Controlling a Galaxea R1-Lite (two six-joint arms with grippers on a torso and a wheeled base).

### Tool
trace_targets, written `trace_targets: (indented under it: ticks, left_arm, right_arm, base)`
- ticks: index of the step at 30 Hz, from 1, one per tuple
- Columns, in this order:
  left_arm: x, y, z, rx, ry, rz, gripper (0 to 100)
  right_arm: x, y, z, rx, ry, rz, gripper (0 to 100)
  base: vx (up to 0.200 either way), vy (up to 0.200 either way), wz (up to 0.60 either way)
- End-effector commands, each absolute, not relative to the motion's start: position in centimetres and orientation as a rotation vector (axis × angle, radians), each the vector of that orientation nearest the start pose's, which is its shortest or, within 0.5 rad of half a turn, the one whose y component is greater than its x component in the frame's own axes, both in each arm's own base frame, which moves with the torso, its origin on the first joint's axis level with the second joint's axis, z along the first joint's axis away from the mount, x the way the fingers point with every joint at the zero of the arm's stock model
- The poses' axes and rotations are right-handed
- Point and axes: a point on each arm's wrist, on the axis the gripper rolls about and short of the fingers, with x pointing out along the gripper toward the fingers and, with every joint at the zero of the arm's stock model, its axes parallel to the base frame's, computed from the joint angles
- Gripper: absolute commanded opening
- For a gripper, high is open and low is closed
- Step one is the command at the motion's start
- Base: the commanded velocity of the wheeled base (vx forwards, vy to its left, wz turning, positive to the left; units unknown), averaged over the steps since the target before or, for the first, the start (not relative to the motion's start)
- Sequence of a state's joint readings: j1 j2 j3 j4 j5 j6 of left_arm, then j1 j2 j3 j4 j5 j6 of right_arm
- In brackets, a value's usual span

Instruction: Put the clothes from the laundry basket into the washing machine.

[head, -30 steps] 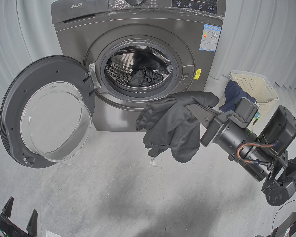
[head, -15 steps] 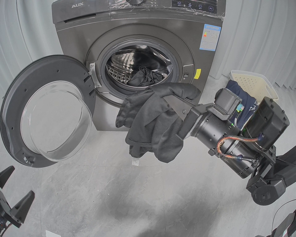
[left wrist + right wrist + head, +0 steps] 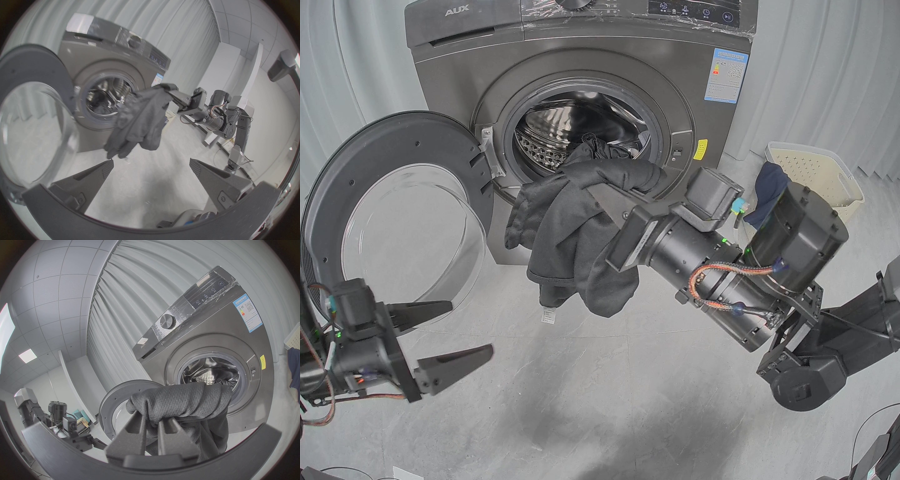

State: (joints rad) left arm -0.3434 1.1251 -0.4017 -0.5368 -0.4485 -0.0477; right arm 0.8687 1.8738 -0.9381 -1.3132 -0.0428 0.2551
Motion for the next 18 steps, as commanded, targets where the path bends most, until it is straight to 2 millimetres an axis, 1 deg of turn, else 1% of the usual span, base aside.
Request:
trace_targets:
  ticks: [1,6,7,8,10,11,14,18]
  left_arm:
    - [19.5,-10.0,17.6,-0.081,0.351,-0.916,100]
    - [21.9,-11.0,17.3,-0.089,0.353,-0.917,100]
    - [21.9,-11.0,17.3,-0.089,0.353,-0.917,100]
    - [22.7,-11.2,17.0,-0.091,0.349,-0.912,100]
    - [23.0,-11.3,16.9,-0.091,0.349,-0.911,100]
    - [23.7,-11.5,16.3,-0.094,0.351,-0.906,100]
    - [24.5,-11.8,15.6,-0.094,0.341,-0.897,100]
    - [25.5,-12.2,15.2,-0.092,0.308,-0.892,100]
  right_arm:
    - [23.6,28.2,22.2,0.408,-0.238,0.865,0]
    - [23.5,28.1,22.2,0.410,-0.241,0.864,0]
    - [23.5,28.1,22.2,0.410,-0.241,0.864,0]
    - [23.4,28.2,22.2,0.411,-0.242,0.867,0]
    - [23.3,28.3,22.3,0.412,-0.242,0.870,0]
    - [23.2,28.3,22.3,0.413,-0.243,0.875,0]
    - [23.1,28.3,22.4,0.414,-0.246,0.876,0]
    - [22.9,28.4,22.5,0.416,-0.248,0.881,0]
  base:
    - [0.000,0.000,0.00]
    - [0.000,0.000,0.00]
    - [0.000,0.000,0.00]
    - [0.000,0.000,0.00]
    - [0.000,0.000,0.00]
    - [0.000,0.000,0.00]
    - [0.000,0.000,0.00]
    - [0.000,0.000,0.00]
